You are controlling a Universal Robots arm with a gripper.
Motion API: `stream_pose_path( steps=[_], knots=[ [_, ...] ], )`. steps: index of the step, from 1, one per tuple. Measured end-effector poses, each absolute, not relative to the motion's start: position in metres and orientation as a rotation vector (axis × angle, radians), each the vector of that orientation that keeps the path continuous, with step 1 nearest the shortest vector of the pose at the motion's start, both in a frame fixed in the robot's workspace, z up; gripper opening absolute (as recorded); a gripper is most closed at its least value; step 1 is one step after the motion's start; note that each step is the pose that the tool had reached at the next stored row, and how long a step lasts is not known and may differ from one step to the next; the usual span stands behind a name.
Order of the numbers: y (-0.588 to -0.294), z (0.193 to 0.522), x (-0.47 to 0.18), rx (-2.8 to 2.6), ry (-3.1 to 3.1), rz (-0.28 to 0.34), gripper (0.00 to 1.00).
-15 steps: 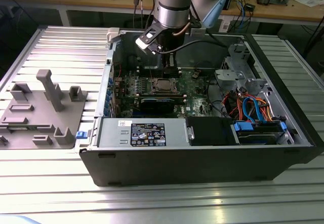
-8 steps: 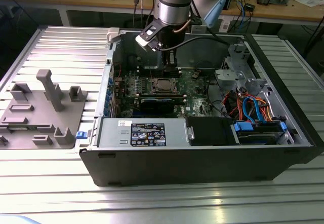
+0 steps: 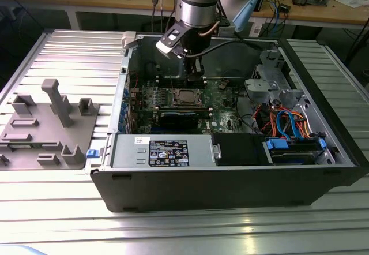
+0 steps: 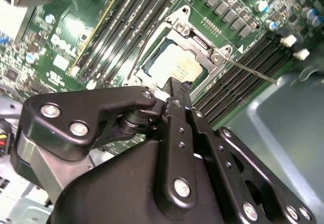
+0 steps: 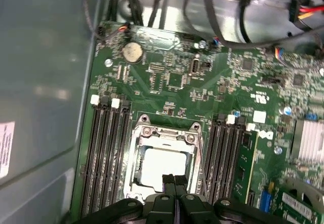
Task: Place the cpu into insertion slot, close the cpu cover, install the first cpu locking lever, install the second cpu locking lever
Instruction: 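Install the first cpu locking lever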
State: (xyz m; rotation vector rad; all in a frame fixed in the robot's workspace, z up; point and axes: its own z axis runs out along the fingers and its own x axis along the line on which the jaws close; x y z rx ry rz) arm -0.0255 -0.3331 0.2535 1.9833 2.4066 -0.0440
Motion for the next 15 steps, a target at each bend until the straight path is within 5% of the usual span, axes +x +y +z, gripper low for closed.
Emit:
stream_pose_path(
  steps=[15],
  knots=[
    [-0.3331,0.2535,-0.0255,1.754,2.574,-0.043,0.11]
  ],
)
